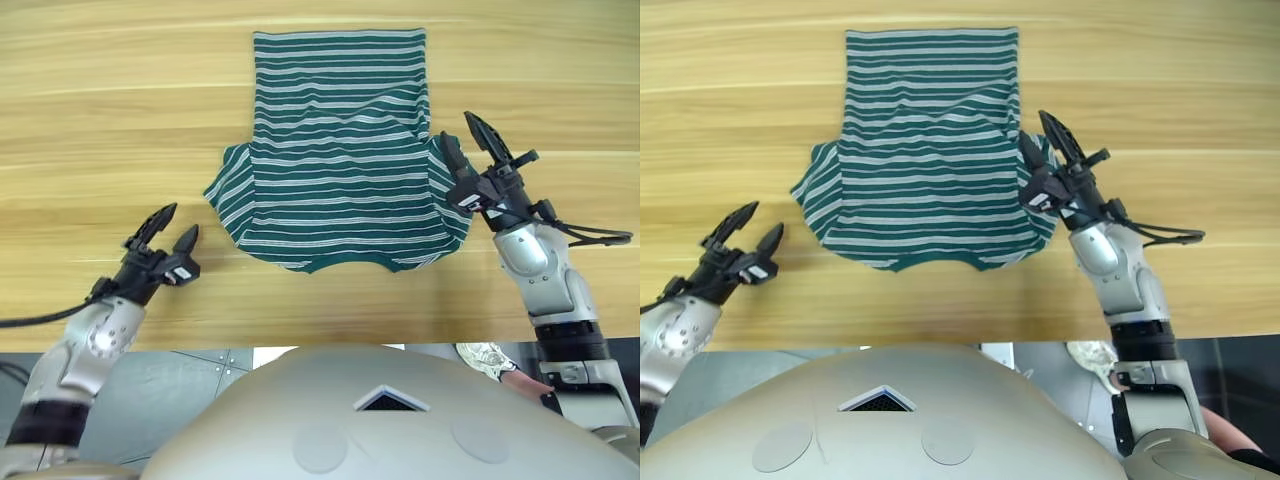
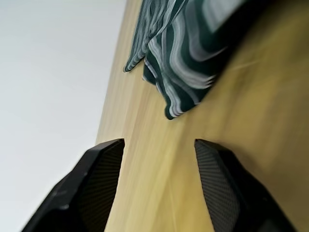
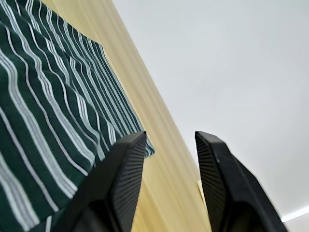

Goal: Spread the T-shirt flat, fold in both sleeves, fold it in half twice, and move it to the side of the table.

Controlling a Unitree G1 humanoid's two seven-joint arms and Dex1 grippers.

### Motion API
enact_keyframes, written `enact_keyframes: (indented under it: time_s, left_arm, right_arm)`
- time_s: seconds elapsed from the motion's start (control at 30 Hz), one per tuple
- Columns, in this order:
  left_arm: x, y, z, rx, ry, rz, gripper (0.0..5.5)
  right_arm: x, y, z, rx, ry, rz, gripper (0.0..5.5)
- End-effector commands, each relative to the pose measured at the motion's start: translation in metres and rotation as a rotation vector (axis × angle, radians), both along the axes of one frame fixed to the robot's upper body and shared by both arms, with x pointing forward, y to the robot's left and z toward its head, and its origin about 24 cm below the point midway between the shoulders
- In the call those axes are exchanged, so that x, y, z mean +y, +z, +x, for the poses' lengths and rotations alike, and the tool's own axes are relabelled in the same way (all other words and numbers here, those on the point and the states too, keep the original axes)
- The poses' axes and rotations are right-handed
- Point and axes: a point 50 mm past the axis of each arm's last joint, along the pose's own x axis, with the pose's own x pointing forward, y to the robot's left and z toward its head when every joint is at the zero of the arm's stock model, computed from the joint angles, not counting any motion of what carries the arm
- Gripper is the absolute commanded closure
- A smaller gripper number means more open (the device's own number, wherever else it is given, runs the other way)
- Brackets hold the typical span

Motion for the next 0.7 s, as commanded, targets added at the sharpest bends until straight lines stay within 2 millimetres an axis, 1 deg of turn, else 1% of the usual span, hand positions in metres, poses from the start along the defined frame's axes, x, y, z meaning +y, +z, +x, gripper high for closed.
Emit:
enact_keyframes:
  time_s: [0.03, 0.07, 0.1, 0.17, 0.23, 0.3, 0.4, 0.47, 0.57, 0.7]
  left_arm:
    - [0.034, 0.014, -0.021, 0.035, 0.229, 0.176, 2.81]
    - [0.043, 0.015, -0.028, 0.061, 0.274, 0.240, 2.81]
    - [0.046, 0.015, -0.035, 0.094, 0.289, 0.274, 2.81]
    - [0.030, 0.006, -0.042, 0.191, 0.173, 0.236, 2.81]
    - [-0.001, 0.000, -0.041, 0.239, -0.001, 0.134, 2.81]
    - [-0.021, 0.001, -0.037, 0.246, -0.106, 0.059, 2.81]
    - [-0.032, 0.000, -0.022, 0.237, -0.186, 0.031, 2.81]
    - [-0.033, -0.002, -0.008, 0.220, -0.191, 0.025, 2.81]
    - [-0.031, -0.011, 0.011, 0.200, -0.174, 0.034, 2.81]
    - [-0.040, -0.026, 0.031, 0.192, -0.212, 0.018, 2.81]
  right_arm:
    - [-0.011, 0.002, 0.003, -0.007, -0.020, -0.030, 3.62]
    - [-0.012, 0.001, 0.003, 0.000, -0.022, -0.037, 3.62]
    - [-0.013, 0.000, 0.003, 0.005, -0.022, -0.042, 3.62]
    - [-0.017, 0.000, 0.001, 0.008, -0.032, -0.046, 3.62]
    - [-0.016, 0.002, 0.001, 0.006, -0.028, -0.050, 3.62]
    - [-0.013, 0.001, 0.001, 0.009, -0.011, -0.050, 3.62]
    - [-0.014, -0.001, -0.003, 0.015, -0.020, -0.053, 3.62]
    - [-0.015, -0.003, -0.004, 0.020, -0.027, -0.059, 3.62]
    - [-0.019, -0.009, -0.010, 0.037, -0.044, -0.056, 3.62]
    - [-0.024, -0.011, -0.017, 0.044, -0.073, -0.051, 3.62]
